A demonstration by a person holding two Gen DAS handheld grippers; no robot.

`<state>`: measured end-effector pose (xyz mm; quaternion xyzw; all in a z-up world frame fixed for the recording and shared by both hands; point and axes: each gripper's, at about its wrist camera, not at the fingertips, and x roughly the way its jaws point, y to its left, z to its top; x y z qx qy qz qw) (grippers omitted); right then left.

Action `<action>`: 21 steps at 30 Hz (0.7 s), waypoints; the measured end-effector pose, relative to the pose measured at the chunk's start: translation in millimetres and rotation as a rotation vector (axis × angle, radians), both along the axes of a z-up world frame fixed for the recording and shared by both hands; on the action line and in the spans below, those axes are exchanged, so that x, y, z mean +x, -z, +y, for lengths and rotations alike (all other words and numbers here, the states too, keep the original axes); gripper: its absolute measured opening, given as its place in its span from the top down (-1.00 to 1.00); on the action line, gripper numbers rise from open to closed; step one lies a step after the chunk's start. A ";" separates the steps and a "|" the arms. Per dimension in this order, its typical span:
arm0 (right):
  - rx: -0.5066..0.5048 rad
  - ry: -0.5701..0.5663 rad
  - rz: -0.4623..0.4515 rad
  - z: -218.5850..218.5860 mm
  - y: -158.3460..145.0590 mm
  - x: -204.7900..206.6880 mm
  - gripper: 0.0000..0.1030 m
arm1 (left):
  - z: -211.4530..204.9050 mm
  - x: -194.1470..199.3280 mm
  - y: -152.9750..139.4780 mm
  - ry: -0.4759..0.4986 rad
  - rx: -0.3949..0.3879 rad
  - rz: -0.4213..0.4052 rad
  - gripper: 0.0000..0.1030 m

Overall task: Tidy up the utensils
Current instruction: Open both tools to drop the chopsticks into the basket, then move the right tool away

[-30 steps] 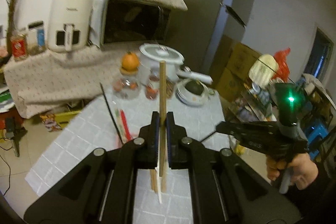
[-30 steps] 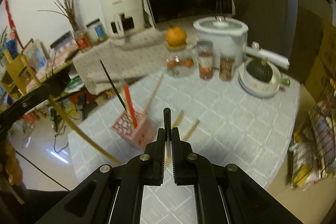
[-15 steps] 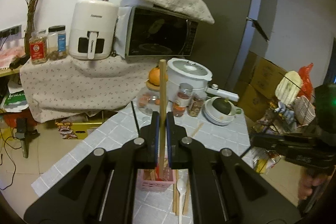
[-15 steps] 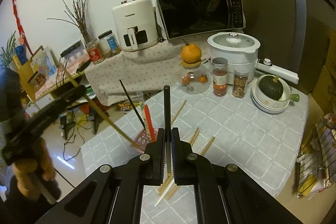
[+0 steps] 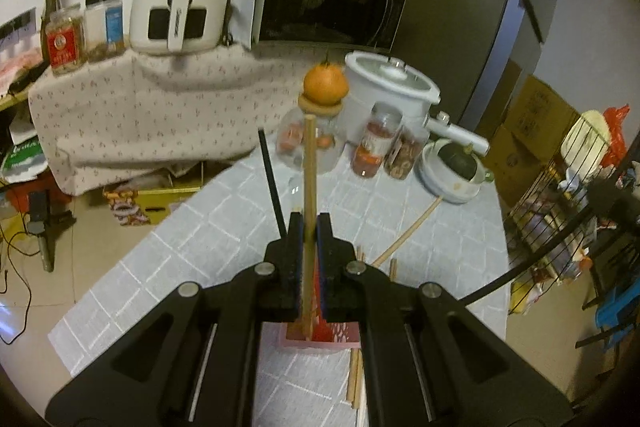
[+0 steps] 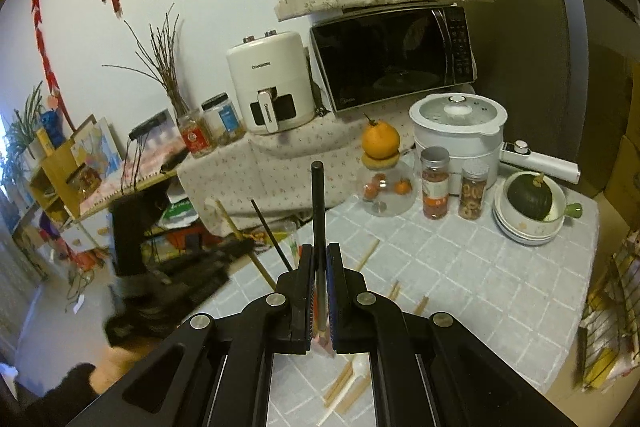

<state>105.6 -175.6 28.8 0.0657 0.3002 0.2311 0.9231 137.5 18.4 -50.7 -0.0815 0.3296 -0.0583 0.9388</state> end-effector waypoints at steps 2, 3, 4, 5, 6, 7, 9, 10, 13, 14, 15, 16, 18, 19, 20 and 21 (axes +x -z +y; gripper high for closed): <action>0.005 -0.010 0.001 6.0 1.9 3.8 0.89 | -2.3 2.9 3.7 0.000 0.006 0.021 0.86; 0.004 -0.013 0.000 8.5 2.8 5.3 0.89 | -3.1 4.0 4.9 -0.001 0.010 0.030 0.86; 0.001 -0.016 -0.002 11.2 4.0 7.0 0.89 | -3.2 4.3 6.0 -0.010 0.011 0.035 0.85; -0.002 -0.018 -0.004 14.0 5.3 9.0 0.89 | -2.1 5.2 6.5 -0.015 0.006 0.039 0.83; -0.006 -0.019 -0.005 16.3 6.9 11.0 0.89 | -1.1 4.5 5.9 -0.017 -0.005 0.047 0.77; -0.008 -0.019 -0.004 17.4 8.2 12.1 0.89 | -0.5 4.5 5.3 -0.017 -0.013 0.049 0.66; -0.012 -0.017 0.009 19.5 12.3 17.3 0.89 | 0.6 2.7 2.4 -0.017 -0.025 0.046 0.50; -0.012 -0.016 0.018 20.3 14.8 20.2 0.89 | 1.1 0.6 0.3 -0.017 -0.025 0.044 0.42; -0.024 -0.011 0.042 23.8 22.6 28.3 0.89 | 3.2 -6.2 -6.1 -0.014 -0.027 0.037 0.33; -0.032 -0.011 0.051 26.0 25.8 31.2 0.89 | 4.1 -7.8 -7.1 -0.014 -0.028 0.037 0.31; -0.041 -0.011 0.060 28.7 29.3 34.3 0.89 | 5.3 -8.5 -7.3 -0.017 -0.027 0.040 0.23; -0.050 -0.012 0.068 31.4 32.7 37.4 0.89 | 7.0 -10.7 -7.7 -0.025 -0.024 0.049 0.15; -0.066 -0.014 0.086 37.0 39.9 42.1 0.89 | 9.6 -12.1 -6.0 -0.034 -0.018 0.063 0.11; -0.075 -0.015 0.097 40.3 44.1 44.7 0.89 | 10.7 -12.4 -4.7 -0.038 -0.012 0.075 0.10; -0.085 -0.017 0.109 43.5 48.8 47.4 0.89 | 11.3 -12.2 -2.6 -0.043 -0.006 0.087 0.09; -0.095 -0.019 0.122 47.2 53.6 50.5 0.89 | 11.4 -12.3 -1.2 -0.047 -0.001 0.097 0.05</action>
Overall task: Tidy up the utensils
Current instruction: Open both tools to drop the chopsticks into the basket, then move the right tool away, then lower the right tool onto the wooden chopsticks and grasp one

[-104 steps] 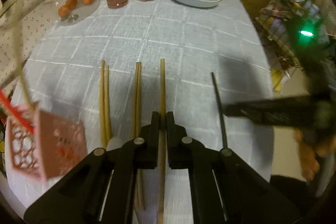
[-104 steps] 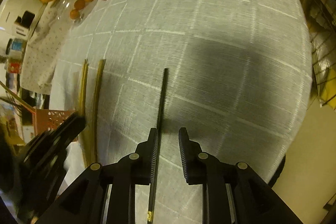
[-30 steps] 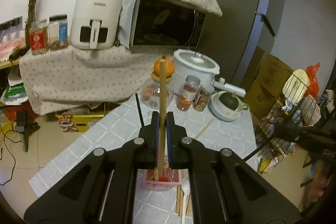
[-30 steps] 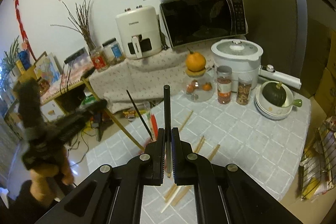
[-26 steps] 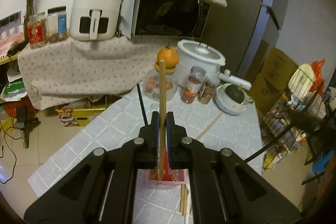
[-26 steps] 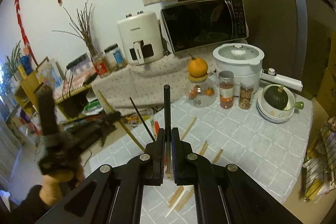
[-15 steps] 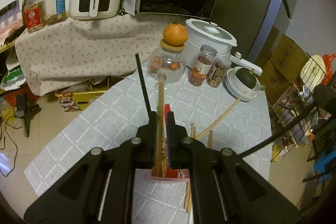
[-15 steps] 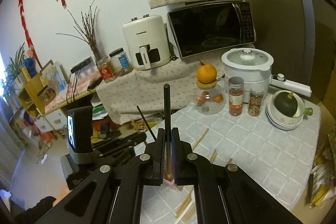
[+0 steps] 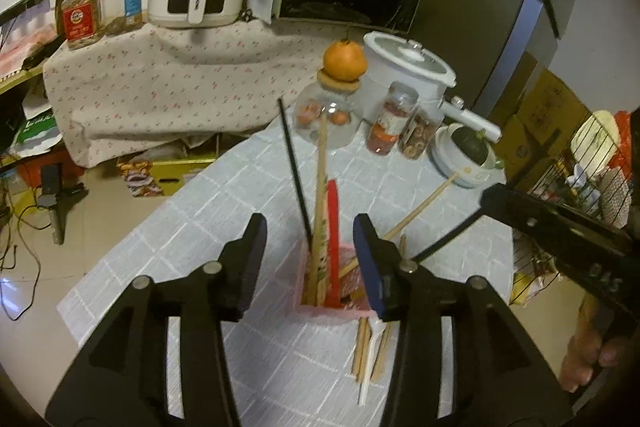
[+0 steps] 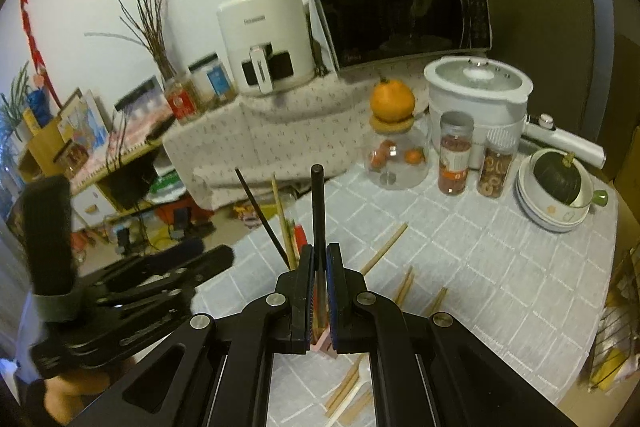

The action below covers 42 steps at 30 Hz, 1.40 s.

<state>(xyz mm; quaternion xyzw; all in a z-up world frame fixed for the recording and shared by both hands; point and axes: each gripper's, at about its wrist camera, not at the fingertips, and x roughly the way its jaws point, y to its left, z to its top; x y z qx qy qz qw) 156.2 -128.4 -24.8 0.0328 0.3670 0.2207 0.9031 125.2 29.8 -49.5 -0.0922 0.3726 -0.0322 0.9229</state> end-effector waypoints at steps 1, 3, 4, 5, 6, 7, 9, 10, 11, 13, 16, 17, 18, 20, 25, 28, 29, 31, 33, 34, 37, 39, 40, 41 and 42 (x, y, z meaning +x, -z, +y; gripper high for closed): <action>-0.005 -0.002 0.007 2.0 3.2 1.6 0.89 | 0.3 0.4 2.2 -0.007 0.010 0.018 -0.05; -0.016 -0.005 0.029 7.5 11.5 6.8 0.89 | 0.7 0.5 6.7 -0.023 0.030 0.049 -0.17; -0.016 -0.007 0.036 8.5 14.1 8.6 0.88 | 0.4 0.7 8.5 -0.026 0.034 0.061 -0.19; -0.010 -0.011 0.048 9.8 17.4 10.9 0.87 | 0.8 0.4 9.7 -0.026 0.034 0.070 -0.19; -0.002 -0.016 0.060 10.1 19.8 12.7 0.86 | 0.8 1.3 11.9 -0.024 0.031 0.086 -0.21; 0.005 -0.018 0.065 10.0 20.4 13.7 0.85 | 1.1 1.7 13.5 -0.021 0.025 0.098 -0.23; 0.014 -0.017 0.067 8.0 18.8 13.5 0.68 | 1.2 2.2 16.5 -0.017 0.013 0.119 -0.34; 0.021 -0.015 0.060 5.4 16.6 11.7 0.61 | 2.0 1.8 17.7 -0.020 0.007 0.126 -0.40; 0.031 -0.014 0.054 1.9 13.6 9.8 0.51 | 2.4 1.1 18.6 -0.022 0.003 0.130 -0.43; 0.045 -0.004 0.047 -6.1 8.9 7.2 0.38 | 4.9 0.4 20.2 -0.029 -0.014 0.145 -0.45; 0.049 0.017 0.035 -21.9 4.6 2.5 0.13 | 7.1 -3.0 22.4 -0.037 -0.043 0.166 -0.48; 0.044 0.025 0.033 -28.1 4.7 1.0 0.07 | 7.3 -3.5 23.2 -0.038 -0.046 0.171 -0.49; 0.039 0.032 0.035 -32.8 5.3 0.8 0.01 | 7.4 -5.5 24.7 -0.040 -0.050 0.177 -0.52; 0.028 0.058 0.050 -45.2 10.5 0.9 -0.07 | 6.3 -8.1 27.6 -0.037 -0.048 0.186 -0.54; -0.012 0.112 0.138 -68.7 36.7 10.1 -0.12 | 1.0 -14.0 40.7 -0.020 -0.007 0.208 -0.54; -0.071 0.132 0.183 -75.4 57.6 16.6 -0.13 | 0.5 -15.3 48.9 -0.012 0.012 0.214 -0.54; -0.088 0.135 0.205 -76.9 66.4 19.5 -0.13 | -0.1 -15.4 52.1 -0.003 0.023 0.218 -0.54; -0.110 0.138 0.241 -78.9 82.2 23.1 -0.13 | -1.1 -15.6 57.6 0.010 0.038 0.225 -0.54; -0.130 0.141 0.281 -78.6 98.3 29.4 -0.13 | 0.7 -15.8 64.0 0.015 0.032 0.238 -0.54; -0.139 0.144 0.300 -78.4 106.2 32.8 -0.13 | 1.4 -15.6 67.0 0.014 0.029 0.247 -0.54; -0.151 0.166 0.361 -79.1 131.7 45.3 -0.13 | 4.3 -14.0 77.8 0.013 0.014 0.292 -0.54; -0.146 0.186 0.401 -79.0 147.2 54.7 -0.13 | 5.2 -13.3 82.4 0.017 0.007 0.313 -0.54; -0.144 0.193 0.416 -78.2 152.3 59.9 -0.13 | 4.4 -13.7 83.3 0.018 0.007 0.319 -0.54; -0.141 0.200 0.428 -77.6 157.1 64.1 -0.13 | 3.4 -13.5 84.2 0.019 0.006 0.324 -0.54; -0.138 0.208 0.440 -76.7 162.1 68.8 -0.13 | 3.5 -13.1 85.1 0.023 0.003 0.331 -0.54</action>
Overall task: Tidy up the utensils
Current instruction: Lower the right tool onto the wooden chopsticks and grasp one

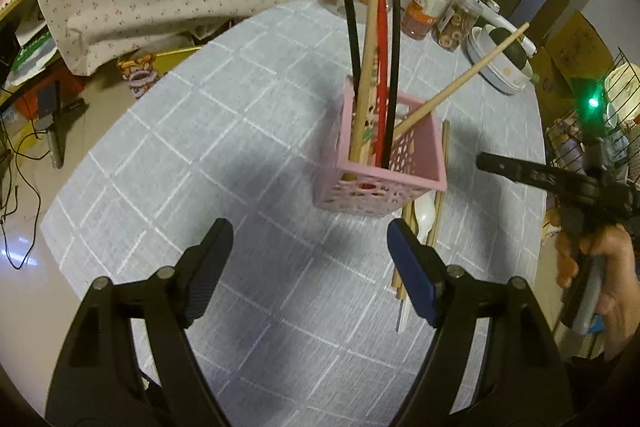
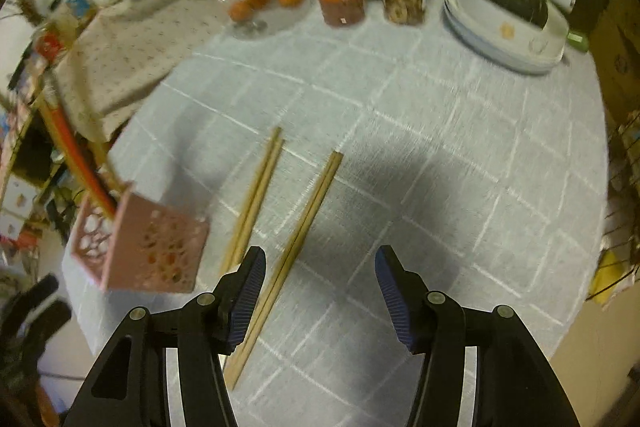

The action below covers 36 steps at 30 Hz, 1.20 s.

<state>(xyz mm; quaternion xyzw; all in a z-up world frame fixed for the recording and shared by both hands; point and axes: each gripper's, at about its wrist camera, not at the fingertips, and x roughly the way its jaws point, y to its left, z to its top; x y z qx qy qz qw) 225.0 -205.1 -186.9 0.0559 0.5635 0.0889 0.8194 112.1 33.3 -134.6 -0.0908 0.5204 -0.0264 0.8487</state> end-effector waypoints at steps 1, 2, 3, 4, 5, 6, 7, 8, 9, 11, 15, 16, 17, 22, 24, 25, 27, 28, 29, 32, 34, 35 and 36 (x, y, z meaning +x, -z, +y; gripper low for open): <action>0.001 0.005 0.005 0.9 2.8 2.7 -0.13 | -0.5 0.1 0.6 0.003 -0.003 0.005 -0.54; 0.002 0.013 0.013 1.9 6.9 6.2 -0.13 | -0.9 0.3 0.7 0.004 -0.006 0.008 -0.54; 0.002 0.018 0.020 3.1 11.0 8.9 -0.13 | -1.3 0.5 0.9 0.007 -0.010 0.011 -0.54; 0.001 0.021 0.030 4.6 15.0 11.8 -0.13 | -2.2 0.9 1.0 0.013 -0.016 0.016 -0.54; -0.003 0.023 0.040 6.3 19.4 14.8 -0.13 | -2.1 1.7 1.3 0.017 -0.019 0.019 -0.54; -0.004 0.027 0.046 7.6 21.7 16.8 -0.13 | -2.7 1.7 1.5 0.023 -0.021 0.021 -0.54; -0.001 0.032 0.053 8.8 25.2 18.9 -0.13 | -3.8 1.5 1.5 0.030 -0.020 0.022 -0.54; 0.001 0.034 0.059 9.9 28.5 20.6 -0.12 | -4.2 1.5 1.7 0.037 -0.019 0.022 -0.54; -0.001 0.037 0.063 11.0 31.0 21.6 -0.11 | -6.0 0.9 1.6 0.048 -0.016 0.021 -0.54; -0.012 0.042 0.073 13.2 37.6 23.6 -0.11 | -8.7 0.1 1.9 0.062 -0.009 0.020 -0.54; -0.109 0.005 0.028 27.3 40.9 19.4 -0.10 | -13.4 -1.9 4.9 0.091 -0.011 0.032 -0.54; -0.150 -0.018 0.012 32.7 41.3 15.6 -0.10 | -13.8 -2.1 5.4 0.096 -0.012 0.034 -0.54; -0.192 -0.044 -0.008 37.5 41.7 11.7 -0.07 | -15.2 -2.5 5.8 0.101 -0.012 0.036 -0.54; -0.133 -0.041 0.030 24.4 37.5 4.4 0.72 | -25.5 -5.2 9.3 0.129 -0.047 0.056 -0.53; -0.092 -0.033 0.055 14.2 37.7 1.5 0.83 | -30.3 -5.6 10.9 0.143 -0.064 0.064 -0.49; -0.053 -0.016 0.072 6.4 37.5 -0.5 0.83 | -35.8 -5.8 13.0 0.157 -0.075 0.071 -0.47; 0.008 0.025 0.104 -10.3 36.4 -4.9 0.83 | -44.1 -7.1 16.8 0.179 -0.080 0.075 -0.39; 0.019 0.032 0.110 -17.6 34.7 -8.6 0.83 | -51.1 -7.6 19.5 0.200 -0.078 0.069 -0.25; 0.013 0.028 0.108 -21.8 32.7 -12.0 0.83 | -55.6 -8.9 21.2 0.214 -0.075 0.065 -0.19; 0.006 0.010 0.097 -35.8 24.6 -24.7 0.83 | -74.0 -8.6 29.3 0.279 -0.064 0.052 -0.02; 0.020 0.007 0.100 -45.8 19.7 -32.9 0.83 | -88.6 -8.8 36.0 0.326 -0.060 0.049 0.02; 0.023 0.004 0.097 -50.5 16.8 -36.5 0.83 | -94.1 -8.3 38.8 0.342 -0.056 0.048 0.03; 0.026 0.001 0.095 -54.5 14.5 -37.8 0.83 | -98.7 -8.6 41.3 0.351 -0.053 0.045 0.03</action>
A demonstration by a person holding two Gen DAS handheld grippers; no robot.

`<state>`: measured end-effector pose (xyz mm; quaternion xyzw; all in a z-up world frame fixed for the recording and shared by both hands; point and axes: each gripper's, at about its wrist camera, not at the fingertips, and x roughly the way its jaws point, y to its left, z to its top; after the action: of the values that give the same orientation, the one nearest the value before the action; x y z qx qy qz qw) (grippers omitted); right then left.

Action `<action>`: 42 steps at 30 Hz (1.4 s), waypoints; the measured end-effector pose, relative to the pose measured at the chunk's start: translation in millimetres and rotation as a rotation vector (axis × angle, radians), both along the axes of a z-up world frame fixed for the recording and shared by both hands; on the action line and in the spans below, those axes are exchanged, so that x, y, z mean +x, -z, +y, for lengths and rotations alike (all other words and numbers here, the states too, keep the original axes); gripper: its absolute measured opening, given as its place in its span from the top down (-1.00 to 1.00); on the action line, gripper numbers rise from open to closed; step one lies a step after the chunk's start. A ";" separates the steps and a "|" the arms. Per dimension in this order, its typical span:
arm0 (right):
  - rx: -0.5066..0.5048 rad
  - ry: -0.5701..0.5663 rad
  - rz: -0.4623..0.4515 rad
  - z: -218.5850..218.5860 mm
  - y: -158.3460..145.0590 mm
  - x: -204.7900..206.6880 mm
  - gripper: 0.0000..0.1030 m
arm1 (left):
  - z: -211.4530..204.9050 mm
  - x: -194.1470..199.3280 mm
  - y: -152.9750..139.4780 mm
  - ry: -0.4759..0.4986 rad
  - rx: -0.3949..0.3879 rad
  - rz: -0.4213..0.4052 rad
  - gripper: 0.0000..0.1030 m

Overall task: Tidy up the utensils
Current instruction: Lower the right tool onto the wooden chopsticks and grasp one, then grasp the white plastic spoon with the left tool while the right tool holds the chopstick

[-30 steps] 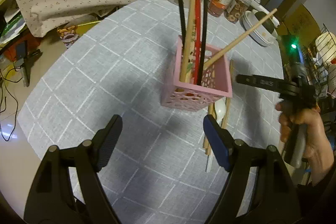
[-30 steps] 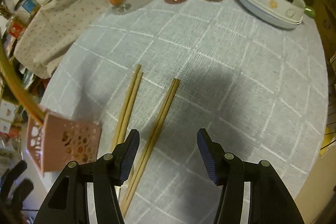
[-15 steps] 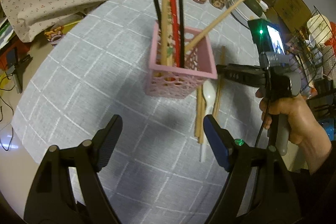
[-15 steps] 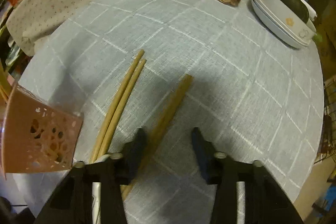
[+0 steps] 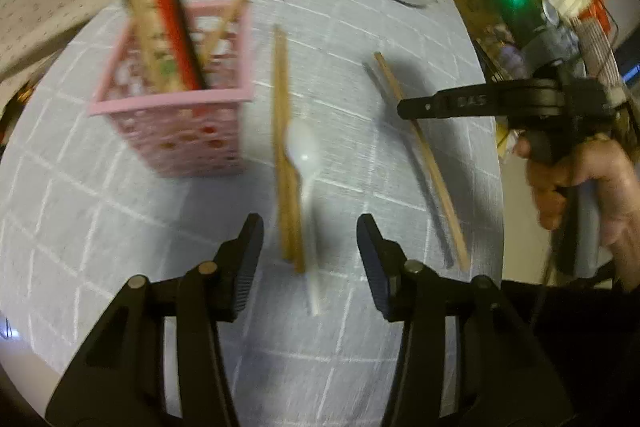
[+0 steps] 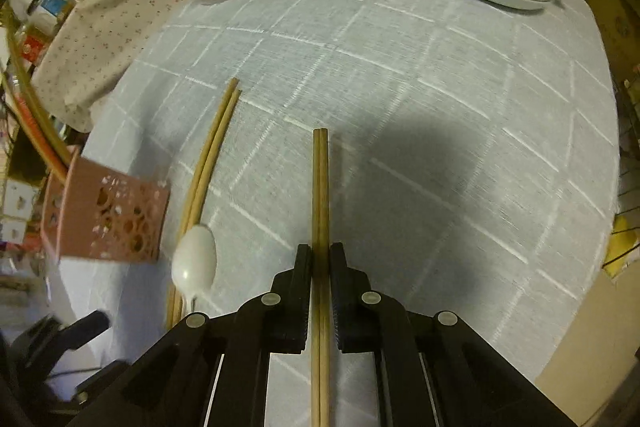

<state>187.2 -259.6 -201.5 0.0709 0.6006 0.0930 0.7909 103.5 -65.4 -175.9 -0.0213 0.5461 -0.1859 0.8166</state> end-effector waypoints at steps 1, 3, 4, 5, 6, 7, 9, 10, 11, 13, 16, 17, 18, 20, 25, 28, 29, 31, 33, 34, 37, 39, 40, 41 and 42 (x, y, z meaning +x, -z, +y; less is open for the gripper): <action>0.007 -0.002 0.001 -4.7 -1.5 -5.5 0.83 | -6.3 1.3 3.6 0.013 0.005 -0.005 0.03; 0.023 0.000 0.015 -13.6 -3.4 -7.7 0.83 | -13.8 4.0 9.6 0.027 0.014 -0.008 0.04; 0.033 0.000 0.019 -19.0 -4.9 -11.2 0.83 | -17.2 5.9 13.2 0.031 0.022 -0.010 0.04; 0.037 -0.003 0.018 -22.2 -6.3 -14.0 0.83 | -20.4 7.7 15.3 0.033 0.031 -0.011 0.04; 0.040 -0.006 0.017 -24.9 -8.2 -16.6 0.83 | -23.7 10.1 18.0 0.033 0.042 -0.014 0.04; 0.042 -0.006 0.016 -25.6 -8.6 -17.0 0.83 | -26.9 13.3 20.5 0.029 0.049 -0.016 0.04; 0.051 -0.008 0.017 -22.5 -8.5 -16.7 0.83 | -29.8 20.4 21.9 0.023 0.054 -0.017 0.04; 0.057 -0.008 0.018 -23.7 -8.8 -18.0 0.83 | -32.0 22.9 20.9 0.020 0.054 -0.022 0.04; 0.065 -0.008 0.020 -25.1 -8.8 -19.3 0.83 | -34.0 26.7 19.8 0.017 0.056 -0.028 0.04; 0.071 -0.009 0.021 -24.6 -8.0 -20.1 0.82 | -37.9 31.8 22.1 0.008 0.069 -0.038 0.04; 0.075 -0.009 0.022 -28.8 -7.7 -23.1 0.82 | -41.7 35.8 28.7 0.000 0.092 -0.040 0.04; 0.076 -0.008 0.021 -30.1 -7.9 -23.7 0.82 | -43.8 36.6 30.7 0.006 0.097 -0.037 0.04; 0.077 -0.006 0.020 -29.8 -7.0 -23.3 0.82 | -46.4 37.2 33.1 0.013 0.099 -0.034 0.04; 0.083 -0.001 0.020 -33.6 -7.6 -23.9 0.82 | -49.0 37.0 36.3 0.033 0.090 -0.021 0.04; 0.092 0.012 0.019 -41.5 -8.9 -24.4 0.82 | -61.6 32.5 39.5 0.122 0.068 0.013 0.04; 0.100 0.015 0.016 -44.4 -10.8 -25.3 0.82 | -64.5 34.5 31.0 0.122 0.104 -0.026 0.04; 0.101 0.014 0.015 -44.6 -11.2 -25.5 0.82 | -65.4 36.4 29.5 0.120 0.120 -0.035 0.04; 0.100 0.013 0.015 -44.2 -11.2 -25.5 0.82 | -66.8 40.8 31.1 0.129 0.142 -0.026 0.04; 0.096 0.012 0.016 -45.2 -10.9 -26.8 0.82 | -73.3 47.1 36.8 0.150 0.180 0.011 0.04; 0.093 0.014 0.017 -45.6 -10.6 -27.2 0.82 | -77.3 50.6 40.4 0.156 0.211 0.026 0.04; 0.086 0.022 0.021 -48.6 -9.9 -30.6 0.82 | -84.0 56.5 41.6 0.163 0.235 0.040 0.04; 0.086 0.026 0.020 -49.1 -11.4 -33.5 0.82 | -85.7 59.4 42.1 0.159 0.244 0.061 0.04; 0.085 0.026 0.017 -48.6 -12.6 -35.1 0.82 | -85.1 60.5 41.8 0.152 0.240 0.069 0.18; 0.079 0.026 0.009 -47.7 -15.0 -36.8 0.82 | -85.1 61.1 41.0 0.150 0.232 0.073 0.32; 0.074 0.026 0.000 -47.2 -17.0 -38.2 0.82 | -85.1 61.3 39.7 0.149 0.221 0.079 0.31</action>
<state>148.9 -306.8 -184.4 0.1079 0.5957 0.1046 0.7890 164.8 -150.5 -215.6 0.1022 0.5951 -0.1839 0.7756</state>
